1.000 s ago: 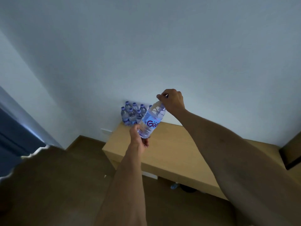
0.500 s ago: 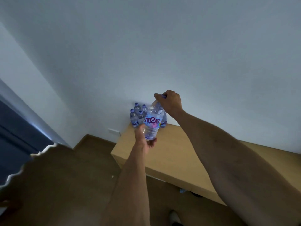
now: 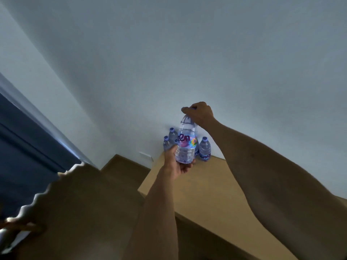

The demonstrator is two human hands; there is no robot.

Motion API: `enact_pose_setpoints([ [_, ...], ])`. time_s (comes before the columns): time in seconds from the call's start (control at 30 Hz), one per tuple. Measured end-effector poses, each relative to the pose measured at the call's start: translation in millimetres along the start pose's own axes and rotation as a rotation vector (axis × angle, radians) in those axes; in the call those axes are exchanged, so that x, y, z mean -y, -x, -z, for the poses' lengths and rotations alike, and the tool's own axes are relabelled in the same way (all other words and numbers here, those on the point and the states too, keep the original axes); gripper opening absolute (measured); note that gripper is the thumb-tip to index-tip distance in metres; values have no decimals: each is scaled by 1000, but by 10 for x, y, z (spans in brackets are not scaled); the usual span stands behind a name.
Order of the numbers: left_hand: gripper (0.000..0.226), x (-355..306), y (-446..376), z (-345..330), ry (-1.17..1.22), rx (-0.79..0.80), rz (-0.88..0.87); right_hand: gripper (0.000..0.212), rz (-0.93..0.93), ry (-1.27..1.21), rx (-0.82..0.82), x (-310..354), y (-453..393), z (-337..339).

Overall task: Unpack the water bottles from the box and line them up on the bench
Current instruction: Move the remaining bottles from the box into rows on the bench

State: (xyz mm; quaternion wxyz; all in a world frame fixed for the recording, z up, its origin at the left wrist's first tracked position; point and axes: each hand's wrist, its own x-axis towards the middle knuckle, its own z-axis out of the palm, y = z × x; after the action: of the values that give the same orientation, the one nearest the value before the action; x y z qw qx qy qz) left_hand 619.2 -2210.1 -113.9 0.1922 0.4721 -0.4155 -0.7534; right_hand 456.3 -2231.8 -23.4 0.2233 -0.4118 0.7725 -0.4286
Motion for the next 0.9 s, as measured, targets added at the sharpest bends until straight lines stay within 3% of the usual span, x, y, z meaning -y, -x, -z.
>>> enact_pose_setpoints([
  [0.2, 40, -178, -365, 150, 13, 0, 30, 32, -63, -19, -79, -171, -264, -42],
  [0.33, 34, -300, -595, 124, 48, 65, 58, 15, -77, 102, -137, -149, -456, -47],
  [0.47, 25, -454, -851, 151, -140, 172, 20, 21, -38, 120, -212, -64, -601, -124],
  [0.57, 36, -574, -1026, 269, -372, 250, -34, 27, -43, 95, -236, 24, -677, -247],
  [0.67, 52, -658, -1235, 409, -453, 245, -87, 24, -85, 116, -275, 94, -734, -329],
  [0.77, 58, -702, -1376, 506, -547, 190, -211, 19, -83, 240, -296, 152, -754, -425],
  [0.9, 64, -684, -1441, 600, -740, 146, -414, 28, -183, 441, -293, 152, -777, -544],
])
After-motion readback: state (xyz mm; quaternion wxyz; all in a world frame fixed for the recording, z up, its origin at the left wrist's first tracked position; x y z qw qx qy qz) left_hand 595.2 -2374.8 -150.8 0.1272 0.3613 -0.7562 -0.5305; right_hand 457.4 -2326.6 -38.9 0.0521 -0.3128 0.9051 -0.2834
